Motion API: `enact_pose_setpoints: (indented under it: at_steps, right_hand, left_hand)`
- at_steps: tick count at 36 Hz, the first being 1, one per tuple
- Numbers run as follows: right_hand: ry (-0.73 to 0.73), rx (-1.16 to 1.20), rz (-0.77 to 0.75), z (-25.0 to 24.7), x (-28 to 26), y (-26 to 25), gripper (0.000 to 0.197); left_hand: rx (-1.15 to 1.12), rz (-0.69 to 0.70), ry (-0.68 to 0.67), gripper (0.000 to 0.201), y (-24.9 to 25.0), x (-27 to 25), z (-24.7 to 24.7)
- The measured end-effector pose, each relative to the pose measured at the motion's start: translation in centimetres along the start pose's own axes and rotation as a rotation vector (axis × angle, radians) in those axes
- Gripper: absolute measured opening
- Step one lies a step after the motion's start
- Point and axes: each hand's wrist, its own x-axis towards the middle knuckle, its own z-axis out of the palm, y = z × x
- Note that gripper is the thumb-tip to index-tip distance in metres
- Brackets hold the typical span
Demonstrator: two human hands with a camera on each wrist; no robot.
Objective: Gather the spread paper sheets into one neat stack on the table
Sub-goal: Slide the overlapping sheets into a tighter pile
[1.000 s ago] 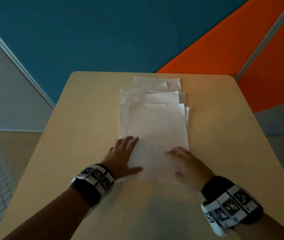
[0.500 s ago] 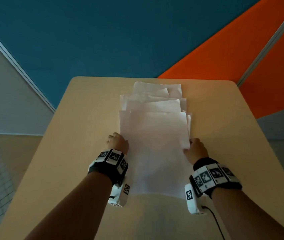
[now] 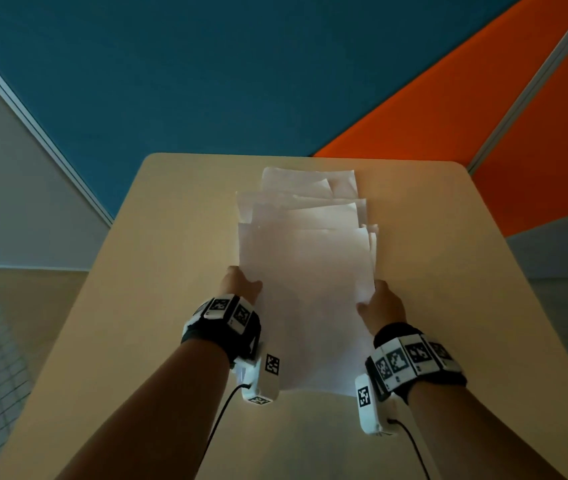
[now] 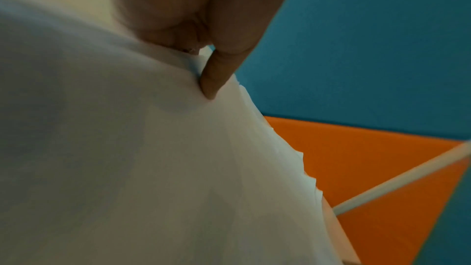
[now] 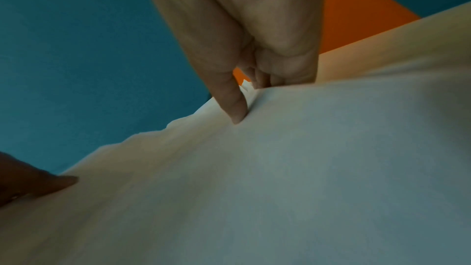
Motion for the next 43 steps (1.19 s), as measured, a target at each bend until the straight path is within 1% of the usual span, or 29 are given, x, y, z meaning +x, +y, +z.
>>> enact_pose_setpoints:
  at_steps: [3,7,14,20,23,24,26,28,31,36,40,43]
  right_hand:
    - [-0.008,-0.005,-0.002,0.0,-0.7,0.2,0.056]
    - [-0.020,-0.043,-0.018,0.2,-2.4,1.2,0.057]
    - [-0.079,-0.106,-0.053,0.7,-6.6,3.8,0.059]
    - [-0.068,-0.174,-0.095,1.5,-10.5,6.1,0.067]
    - [-0.115,-0.194,-0.093,1.9,-12.2,7.7,0.069]
    - [-0.134,-0.198,-0.093,1.9,-12.7,8.1,0.069]
    - [-0.163,-0.171,-0.093,1.6,-13.2,8.7,0.061]
    - [-0.144,-0.137,-0.074,0.9,-12.9,9.0,0.052]
    - [-0.088,-0.098,-0.014,-0.1,-10.7,8.9,0.048]
    - [-0.040,-0.047,0.002,-0.8,-6.9,6.5,0.045]
    - [-0.032,-0.014,-0.030,0.0,-5.8,4.3,0.059]
    - [-0.053,-0.030,-0.047,0.3,-5.3,3.7,0.061]
  left_hand:
    - [0.017,0.043,-0.012,0.046,-0.7,-0.3,-0.2]
    - [0.112,0.102,0.002,0.036,-2.2,-1.9,0.0]
    - [0.173,0.163,-0.037,0.040,-6.0,-5.5,0.3]
    - [0.167,0.147,-0.071,0.045,-8.6,-8.6,0.3]
    - [0.144,0.135,-0.079,0.047,-10.4,-10.0,0.5]
    - [0.127,0.132,-0.080,0.046,-11.0,-10.4,0.6]
    - [0.080,0.118,-0.079,0.048,-12.0,-11.1,0.8]
    - [0.017,0.111,-0.055,0.057,-12.3,-11.3,0.9]
    - [-0.036,0.106,0.008,0.069,-11.4,-10.6,0.9]
    - [-0.126,0.062,0.074,0.065,-7.9,-7.7,0.5]
    - [-0.153,0.043,0.051,0.061,-5.7,-6.4,1.0]
    - [-0.140,0.037,0.034,0.059,-5.1,-5.9,1.5]
